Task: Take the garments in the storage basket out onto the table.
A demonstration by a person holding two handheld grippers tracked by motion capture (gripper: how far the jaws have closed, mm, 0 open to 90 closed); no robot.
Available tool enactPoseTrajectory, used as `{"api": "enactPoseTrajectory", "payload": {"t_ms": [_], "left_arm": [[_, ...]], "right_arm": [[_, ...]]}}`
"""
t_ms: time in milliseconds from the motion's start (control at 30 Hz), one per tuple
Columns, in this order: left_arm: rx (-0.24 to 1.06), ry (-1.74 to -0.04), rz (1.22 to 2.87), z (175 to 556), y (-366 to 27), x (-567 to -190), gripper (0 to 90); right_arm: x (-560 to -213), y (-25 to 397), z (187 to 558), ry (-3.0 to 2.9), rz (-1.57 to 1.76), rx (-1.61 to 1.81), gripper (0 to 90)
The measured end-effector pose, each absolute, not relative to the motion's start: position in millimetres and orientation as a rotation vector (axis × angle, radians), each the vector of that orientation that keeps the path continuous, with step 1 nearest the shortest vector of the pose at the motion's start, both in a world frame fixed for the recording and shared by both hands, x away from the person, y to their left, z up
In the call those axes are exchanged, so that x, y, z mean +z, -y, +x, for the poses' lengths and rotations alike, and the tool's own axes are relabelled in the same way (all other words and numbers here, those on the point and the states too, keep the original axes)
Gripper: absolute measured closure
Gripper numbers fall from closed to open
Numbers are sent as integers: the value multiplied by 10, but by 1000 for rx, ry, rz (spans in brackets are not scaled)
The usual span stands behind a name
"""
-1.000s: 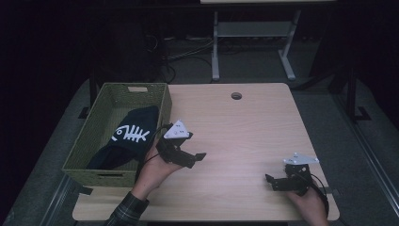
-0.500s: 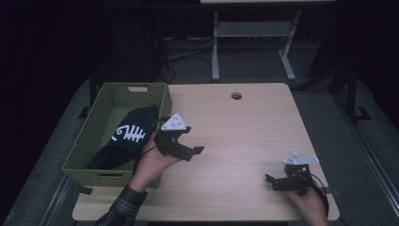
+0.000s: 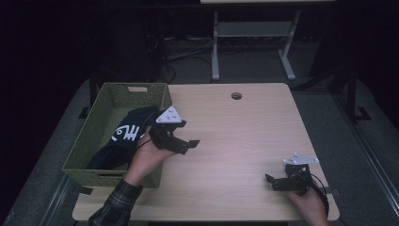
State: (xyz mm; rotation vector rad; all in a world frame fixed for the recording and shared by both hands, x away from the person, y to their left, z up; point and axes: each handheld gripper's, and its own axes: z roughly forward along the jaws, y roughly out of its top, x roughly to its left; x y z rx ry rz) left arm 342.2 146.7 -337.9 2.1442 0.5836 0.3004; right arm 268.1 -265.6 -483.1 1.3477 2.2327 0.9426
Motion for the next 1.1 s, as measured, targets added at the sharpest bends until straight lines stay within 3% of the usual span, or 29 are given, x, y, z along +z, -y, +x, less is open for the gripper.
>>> {"api": "enactPoseTrajectory", "payload": {"t_ms": [1100], "left_arm": [[408,-722,2138,3635,-2136,-3212,145]], "right_arm": [[-4830,2655,2681,-2233,1349,941,20]]}}
